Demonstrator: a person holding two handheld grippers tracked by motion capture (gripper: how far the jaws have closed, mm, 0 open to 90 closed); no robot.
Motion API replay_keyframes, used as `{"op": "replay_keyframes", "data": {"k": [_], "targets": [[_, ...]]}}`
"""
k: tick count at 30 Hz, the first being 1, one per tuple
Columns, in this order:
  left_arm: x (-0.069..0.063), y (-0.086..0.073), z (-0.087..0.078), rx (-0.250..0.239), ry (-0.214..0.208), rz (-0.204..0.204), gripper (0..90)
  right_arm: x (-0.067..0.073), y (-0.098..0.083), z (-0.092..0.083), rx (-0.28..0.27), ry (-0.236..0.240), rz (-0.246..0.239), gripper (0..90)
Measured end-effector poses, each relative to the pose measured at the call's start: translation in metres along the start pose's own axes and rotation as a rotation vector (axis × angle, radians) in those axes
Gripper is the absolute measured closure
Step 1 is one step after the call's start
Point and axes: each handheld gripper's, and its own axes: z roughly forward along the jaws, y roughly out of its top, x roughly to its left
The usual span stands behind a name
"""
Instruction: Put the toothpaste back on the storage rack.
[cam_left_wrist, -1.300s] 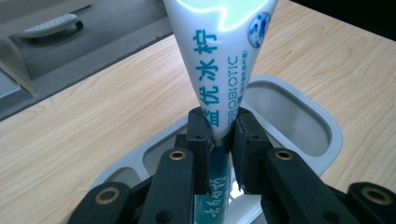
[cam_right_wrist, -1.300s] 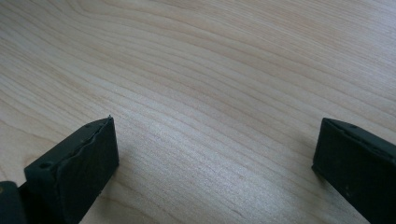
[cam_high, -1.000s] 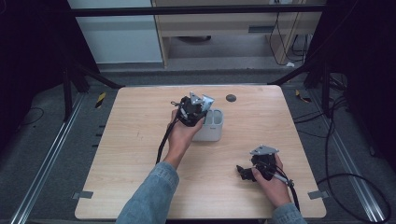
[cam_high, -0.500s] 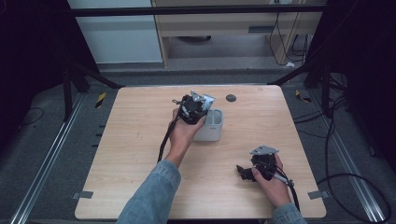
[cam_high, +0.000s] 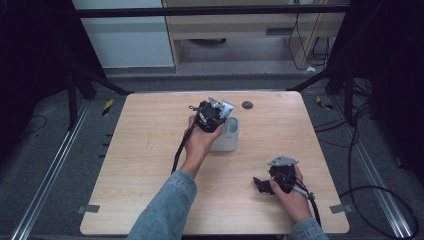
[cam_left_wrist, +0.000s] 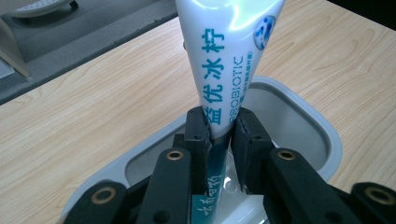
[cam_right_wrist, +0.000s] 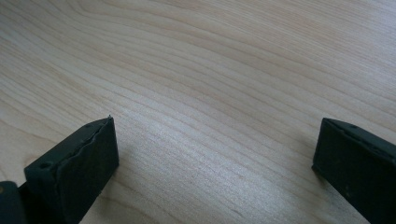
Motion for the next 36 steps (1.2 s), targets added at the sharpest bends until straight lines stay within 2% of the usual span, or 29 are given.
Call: {"op": "replay_keyframes", "data": {"k": [9, 36], "targets": [[0.000, 0.000, 0.000, -0.001, -0.007, -0.011, 74.8, 0.000, 0.000, 0.000, 0.000, 0.000, 0.001, 0.4], [0.000, -0.005, -0.022, -0.042, 0.008, 0.023, 68.8, 0.000, 0.000, 0.000, 0.001, 0.001, 0.006, 0.4]]}}
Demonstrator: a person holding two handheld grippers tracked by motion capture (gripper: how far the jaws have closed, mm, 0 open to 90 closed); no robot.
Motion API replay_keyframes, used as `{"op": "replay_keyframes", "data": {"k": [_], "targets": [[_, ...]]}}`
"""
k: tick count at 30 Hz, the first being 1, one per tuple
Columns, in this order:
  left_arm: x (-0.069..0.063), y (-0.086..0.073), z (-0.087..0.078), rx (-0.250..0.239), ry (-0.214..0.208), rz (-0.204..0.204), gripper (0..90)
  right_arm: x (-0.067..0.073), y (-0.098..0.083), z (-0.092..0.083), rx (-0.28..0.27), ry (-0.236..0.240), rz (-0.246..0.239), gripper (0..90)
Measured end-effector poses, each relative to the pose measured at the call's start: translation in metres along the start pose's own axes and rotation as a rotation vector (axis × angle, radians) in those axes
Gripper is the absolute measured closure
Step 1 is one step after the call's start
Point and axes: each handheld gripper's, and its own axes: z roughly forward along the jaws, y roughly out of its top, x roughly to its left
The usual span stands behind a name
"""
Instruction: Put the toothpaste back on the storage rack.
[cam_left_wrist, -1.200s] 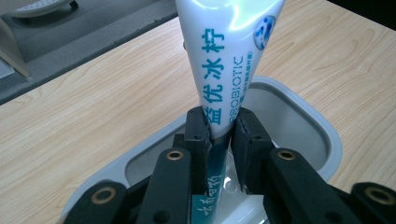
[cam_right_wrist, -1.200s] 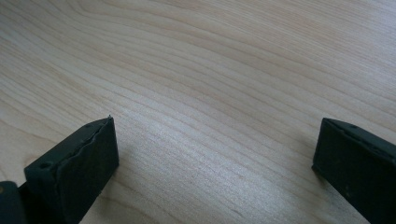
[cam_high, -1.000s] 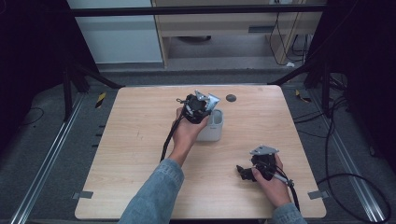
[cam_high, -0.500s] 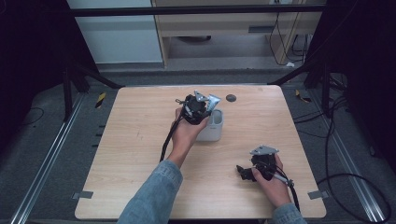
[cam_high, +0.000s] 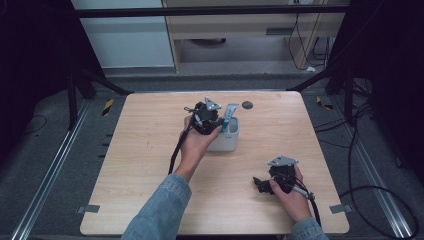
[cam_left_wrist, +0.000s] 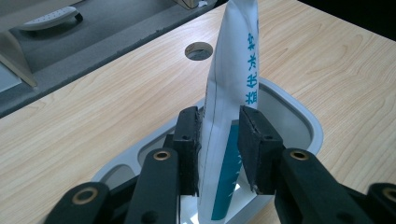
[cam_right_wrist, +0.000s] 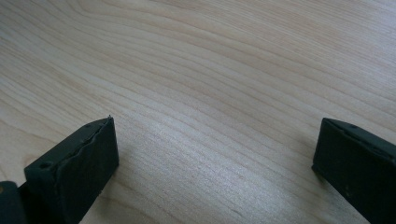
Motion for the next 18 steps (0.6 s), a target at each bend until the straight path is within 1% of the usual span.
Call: {"op": "replay_keyframes", "data": {"k": [8, 9, 13, 18], "targets": [[-0.003, 0.002, -0.008, -0.015, -0.008, 0.019, 68.6, 0.000, 0.000, 0.000, -0.001, 0.000, 0.000, 0.4], [-0.003, 0.002, -0.010, -0.010, -0.007, 0.025, 68.5, 0.000, 0.000, 0.000, -0.001, 0.000, 0.000, 0.3], [-0.003, 0.001, -0.014, -0.016, -0.010, 0.036, 67.3, 0.000, 0.000, 0.000, -0.001, 0.000, 0.000, 0.4], [-0.003, -0.001, -0.020, -0.019, -0.020, 0.038, 66.5, 0.000, 0.000, 0.000, -0.001, 0.000, 0.000, 0.3]]}}
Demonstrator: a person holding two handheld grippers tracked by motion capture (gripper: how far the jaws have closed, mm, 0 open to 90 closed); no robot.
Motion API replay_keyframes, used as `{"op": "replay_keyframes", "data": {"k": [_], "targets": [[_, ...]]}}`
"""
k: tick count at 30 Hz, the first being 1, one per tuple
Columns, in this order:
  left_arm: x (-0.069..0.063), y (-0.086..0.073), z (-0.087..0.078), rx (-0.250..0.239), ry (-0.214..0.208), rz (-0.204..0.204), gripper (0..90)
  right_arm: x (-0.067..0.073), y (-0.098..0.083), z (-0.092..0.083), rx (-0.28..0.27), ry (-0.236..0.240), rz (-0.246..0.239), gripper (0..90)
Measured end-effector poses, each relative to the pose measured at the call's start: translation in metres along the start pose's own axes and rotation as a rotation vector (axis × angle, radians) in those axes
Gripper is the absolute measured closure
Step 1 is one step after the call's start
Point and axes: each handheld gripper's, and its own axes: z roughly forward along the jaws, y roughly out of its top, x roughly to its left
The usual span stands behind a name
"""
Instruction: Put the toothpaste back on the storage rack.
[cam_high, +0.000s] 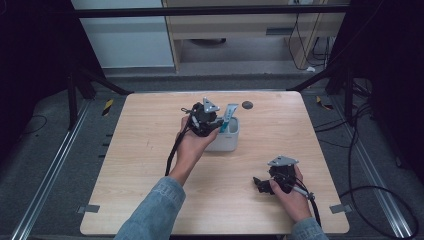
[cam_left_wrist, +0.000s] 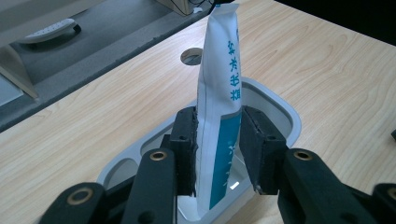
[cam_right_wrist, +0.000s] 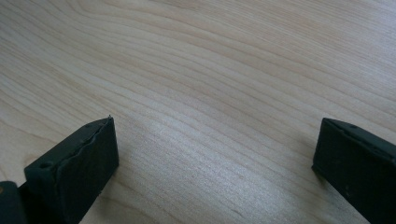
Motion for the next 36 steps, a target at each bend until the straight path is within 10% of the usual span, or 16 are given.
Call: {"op": "replay_keyframes", "data": {"k": [11, 25, 36], "targets": [[0.001, -0.008, -0.011, 0.001, -0.019, 0.012, 59.0, 0.000, 0.000, 0.000, 0.001, 0.000, 0.000, 0.3], [0.010, -0.020, -0.021, 0.018, -0.032, -0.016, 13.0, 0.000, 0.000, 0.000, 0.000, 0.000, 0.000, 0.3], [0.011, -0.028, -0.043, -0.002, -0.061, -0.015, 8.0, 0.000, 0.000, 0.000, 0.000, 0.000, 0.000, 0.4]]}}
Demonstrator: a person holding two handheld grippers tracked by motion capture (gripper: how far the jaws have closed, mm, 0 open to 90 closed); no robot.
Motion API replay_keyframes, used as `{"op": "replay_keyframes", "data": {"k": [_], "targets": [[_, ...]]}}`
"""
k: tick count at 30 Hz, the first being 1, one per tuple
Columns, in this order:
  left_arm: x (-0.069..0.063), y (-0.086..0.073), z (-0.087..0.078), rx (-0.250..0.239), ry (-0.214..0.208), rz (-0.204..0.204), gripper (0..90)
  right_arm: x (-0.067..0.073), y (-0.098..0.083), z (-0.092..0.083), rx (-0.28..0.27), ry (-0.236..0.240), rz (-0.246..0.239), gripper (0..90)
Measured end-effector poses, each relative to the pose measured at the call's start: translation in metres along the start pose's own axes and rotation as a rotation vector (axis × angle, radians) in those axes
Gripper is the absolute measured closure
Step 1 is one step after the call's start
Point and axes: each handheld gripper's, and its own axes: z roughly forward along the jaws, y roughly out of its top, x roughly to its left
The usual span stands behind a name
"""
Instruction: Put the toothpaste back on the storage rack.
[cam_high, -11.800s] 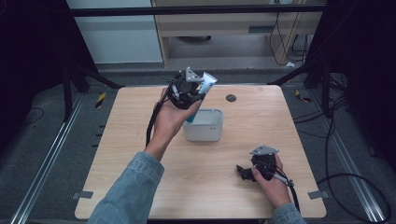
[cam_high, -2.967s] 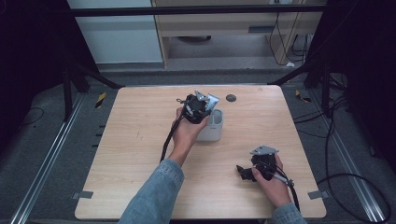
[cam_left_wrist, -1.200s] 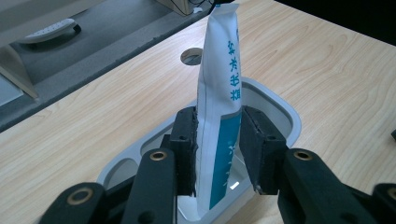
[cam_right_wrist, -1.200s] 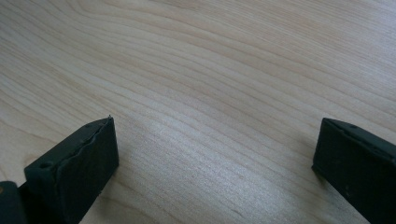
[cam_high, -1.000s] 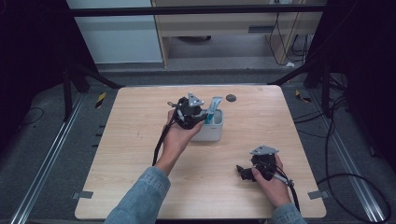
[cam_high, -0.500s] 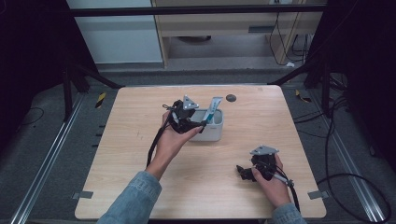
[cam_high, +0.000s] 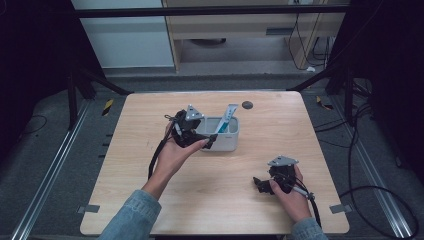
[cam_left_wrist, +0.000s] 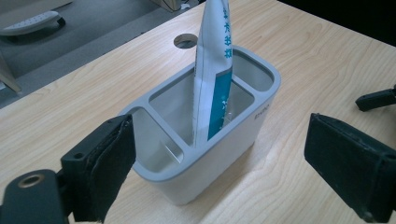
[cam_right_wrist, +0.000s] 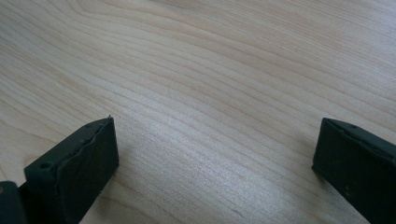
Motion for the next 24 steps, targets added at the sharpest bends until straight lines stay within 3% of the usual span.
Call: {"op": "replay_keyframes", "data": {"k": [9, 19, 24], "targets": [[0.002, -0.024, -0.010, 0.013, -0.033, 0.025, 4.3, 0.000, 0.000, 0.000, 0.000, 0.000, 0.000, 0.4], [0.009, -0.051, -0.018, 0.021, -0.031, 0.028, 4.7, 0.000, 0.000, 0.000, 0.000, 0.000, -0.001, 0.4], [0.016, -0.069, -0.016, 0.050, -0.016, 0.016, 4.9, 0.000, 0.000, 0.000, 0.000, 0.000, 0.000, 0.4]]}}
